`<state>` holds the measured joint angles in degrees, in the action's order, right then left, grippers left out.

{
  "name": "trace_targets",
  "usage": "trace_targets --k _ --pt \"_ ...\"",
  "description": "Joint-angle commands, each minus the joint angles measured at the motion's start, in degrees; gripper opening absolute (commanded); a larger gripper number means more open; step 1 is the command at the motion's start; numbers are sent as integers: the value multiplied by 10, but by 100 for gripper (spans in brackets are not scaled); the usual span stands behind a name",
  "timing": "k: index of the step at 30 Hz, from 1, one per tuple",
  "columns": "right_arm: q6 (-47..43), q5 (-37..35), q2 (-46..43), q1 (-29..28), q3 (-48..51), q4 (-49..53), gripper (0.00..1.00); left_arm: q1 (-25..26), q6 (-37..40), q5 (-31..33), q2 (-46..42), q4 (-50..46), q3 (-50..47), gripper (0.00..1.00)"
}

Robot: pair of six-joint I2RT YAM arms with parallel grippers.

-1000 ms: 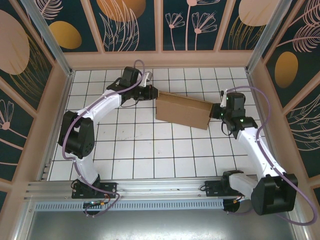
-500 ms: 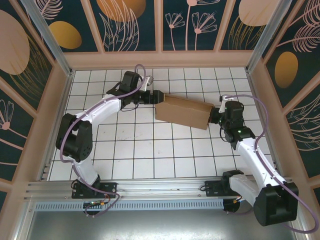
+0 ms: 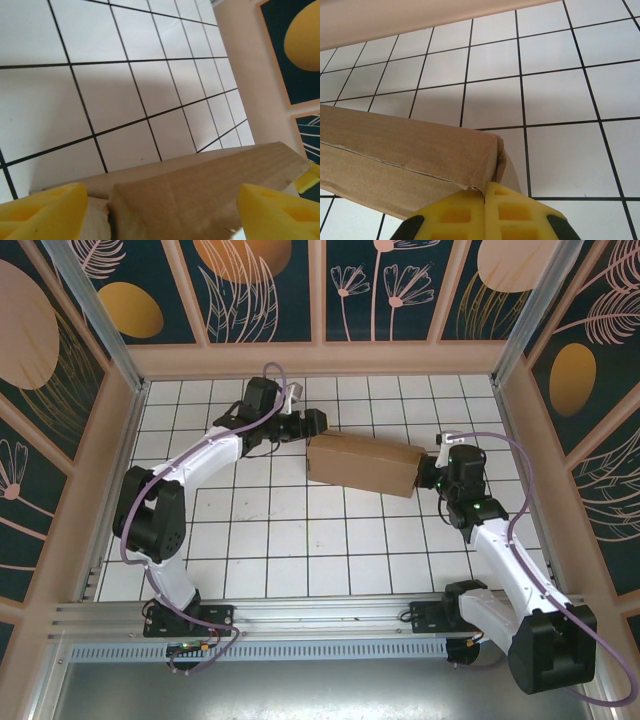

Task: Fold the paper box

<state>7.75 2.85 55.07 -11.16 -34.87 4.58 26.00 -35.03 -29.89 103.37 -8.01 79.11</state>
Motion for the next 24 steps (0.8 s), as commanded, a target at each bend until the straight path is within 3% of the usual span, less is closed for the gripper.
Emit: trace_targets --k 1,6,9,15,20,24 --pt "-9 -5 15 -6 4 24 0 2 -13 9 13 -18 -21 75" --pt "-6 -4 20 -6 5 19 0 2 -21 12 20 -14 -47 72" --pt "4 -4 18 -6 6 11 9 2 -24 9 26 -12 -50 71" --pt "10 22 -7 -6 9 -4 38 2 -31 0 41 -12 -40 69" --pt "4 41 -45 -6 21 -17 75 2 -42 0 47 -12 -33 68" --pt "50 41 -63 -4 17 -35 82 2 -41 -2 52 -14 -29 67"
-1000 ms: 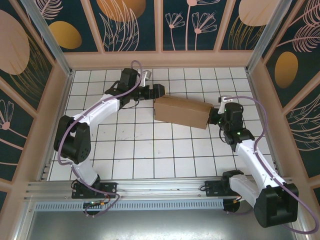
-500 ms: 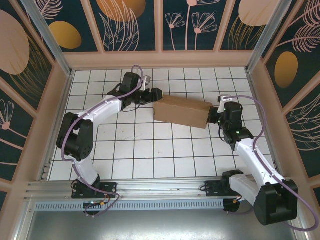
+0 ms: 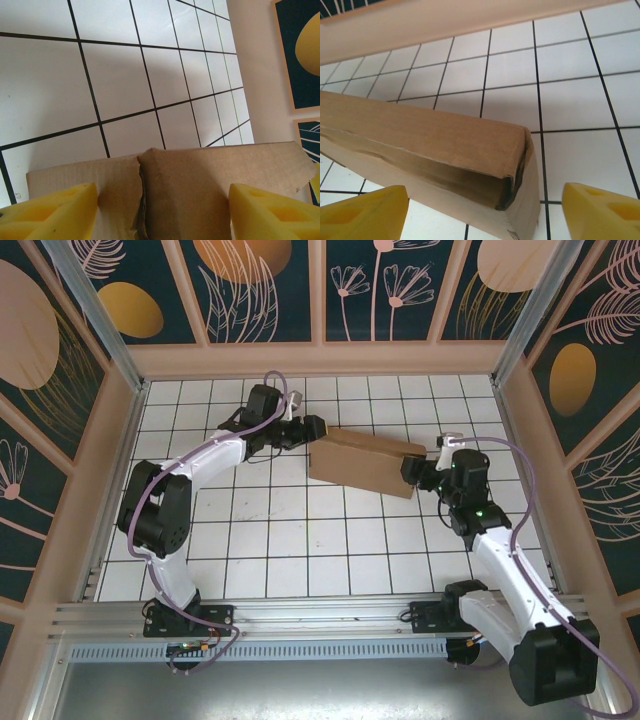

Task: Fold the paper box

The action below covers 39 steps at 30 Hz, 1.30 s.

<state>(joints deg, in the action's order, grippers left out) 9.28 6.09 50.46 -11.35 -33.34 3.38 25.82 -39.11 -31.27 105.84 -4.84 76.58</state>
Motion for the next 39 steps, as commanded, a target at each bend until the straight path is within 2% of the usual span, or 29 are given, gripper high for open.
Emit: trace_targets --k 1,6,9,17,20,22,28,32,37,39 --pt "59 6 -17 -3 0 -30 83 4 0 11 29 -46 -4 67" --pt "220 -31 26 -3 -27 -15 82 3 0 16 30 -46 -6 64" --pt "289 -15 70 -2 -43 -5 80 4 6 15 30 -47 -7 62" --pt "332 30 120 11 -52 5 79 3 9 16 24 -37 -34 54" --pt "344 43 116 25 -26 -7 69 4 7 19 18 -27 -45 52" --pt "346 46 114 28 -14 -10 54 4 12 21 13 -24 -50 49" --pt "341 32 104 34 8 -5 26 4 20 24 7 -16 -60 36" --pt "340 31 102 37 12 -5 16 4 20 17 3 -8 -68 30" --pt "347 49 100 42 12 -19 1 4 29 8 1 -11 -70 13" --pt "347 54 98 44 11 -21 0 4 32 4 2 -11 -70 11"
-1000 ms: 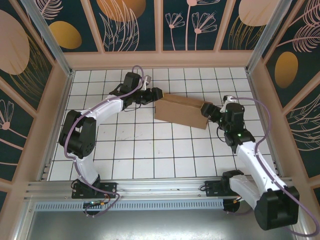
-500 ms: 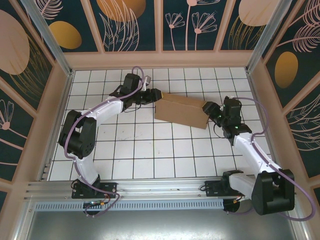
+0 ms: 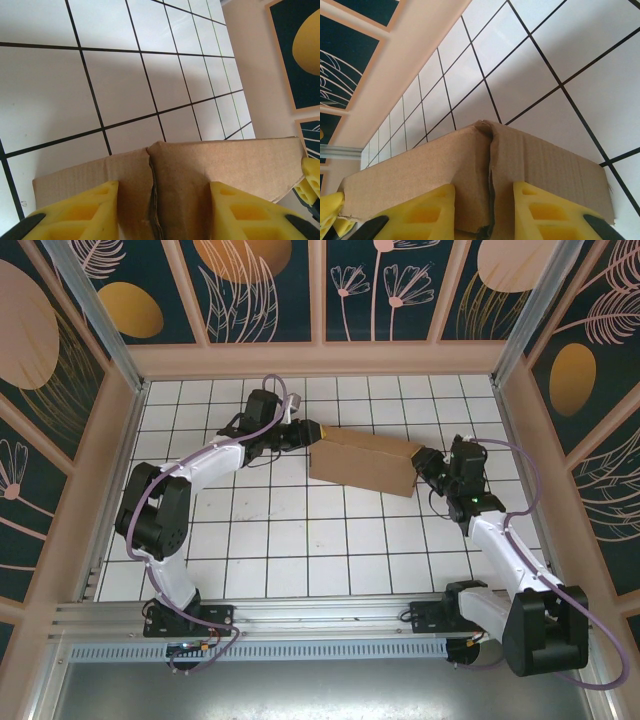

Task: Fold the paper box

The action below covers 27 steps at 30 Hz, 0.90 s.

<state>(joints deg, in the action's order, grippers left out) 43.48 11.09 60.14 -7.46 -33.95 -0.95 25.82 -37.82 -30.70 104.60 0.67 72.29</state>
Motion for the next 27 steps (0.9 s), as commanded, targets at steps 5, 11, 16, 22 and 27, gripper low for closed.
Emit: trace_targets --k 5,11,16,22,27 --pt "2 13 -18 19 18 11 0 4 26 -4 9 -66 -30 2" --pt "-7 42 7 15 3 -12 65 4 22 -16 16 -56 -29 18" --pt "4 44 38 15 -8 -25 60 4 21 -21 15 -56 -29 39" --pt "7 43 23 27 6 -12 16 4 23 -27 12 -54 -30 27" --pt "7 42 7 32 12 -11 0 4 29 -20 10 -62 -29 0"
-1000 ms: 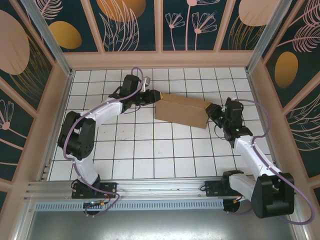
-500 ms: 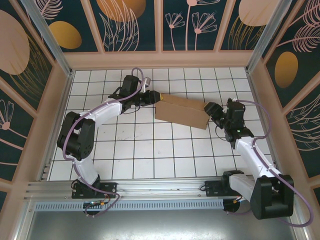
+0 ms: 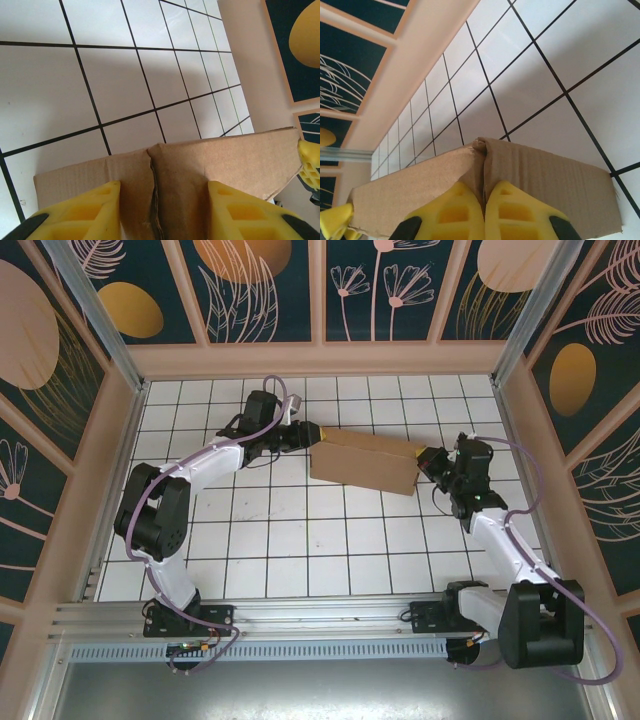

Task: Fold the paper box

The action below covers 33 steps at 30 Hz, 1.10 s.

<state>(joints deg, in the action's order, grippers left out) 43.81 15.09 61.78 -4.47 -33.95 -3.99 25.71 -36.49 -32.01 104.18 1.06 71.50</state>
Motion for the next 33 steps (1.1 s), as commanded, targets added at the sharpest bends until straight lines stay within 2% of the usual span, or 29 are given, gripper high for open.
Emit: trace_targets --k 1,2,3,4,6,7,9,12,14,18,20,22,24,25,26,28,30,31,33 --pt "2 5 -9 3 12 18 0 5 17 -7 15 -68 -19 0" --pt "2 8 -9 2 12 14 0 5 16 -9 16 -67 -18 0" --pt "1 14 -9 2 12 10 1 5 14 -12 18 -66 -17 7" --pt "1 20 -6 1 11 6 14 5 13 -16 20 -64 -16 20" --pt "-1 23 -5 -3 9 2 40 5 8 -18 19 -58 -18 38" --pt "-3 23 -5 -4 8 2 47 5 6 -17 18 -56 -20 43" --pt "-8 21 -6 -5 5 2 53 5 6 -15 13 -54 -21 50" --pt "-16 21 -4 -7 0 5 59 5 7 -12 10 -55 -20 50" --pt "-24 17 -6 -7 -3 9 63 5 7 -11 10 -54 -21 46" --pt "-49 -1 -14 -7 -16 33 69 5 8 -10 10 -55 -21 21" --pt "-52 0 -14 -8 -18 34 68 5 9 -11 10 -56 -21 10" --pt "-52 4 -10 -8 -18 32 65 5 9 -10 9 -56 -21 9" --pt "-53 3 -6 -8 -16 34 62 5 9 -12 10 -56 -21 21" --pt "-54 2 -7 -8 -16 33 57 5 9 -11 10 -56 -21 29" --pt "-55 1 -7 -7 -15 34 49 5 9 -12 10 -56 -22 32" --pt "-55 -1 -9 -8 -15 34 36 5 9 -11 11 -56 -22 38" --pt "-55 -5 -9 -8 -14 36 17 5 8 -10 12 -55 -21 44" --pt "-56 -6 -9 -8 -14 37 13 5 9 -10 12 -55 -21 46" --pt "-56 -6 -10 -8 -15 38 12 5 9 -11 13 -55 -19 48"
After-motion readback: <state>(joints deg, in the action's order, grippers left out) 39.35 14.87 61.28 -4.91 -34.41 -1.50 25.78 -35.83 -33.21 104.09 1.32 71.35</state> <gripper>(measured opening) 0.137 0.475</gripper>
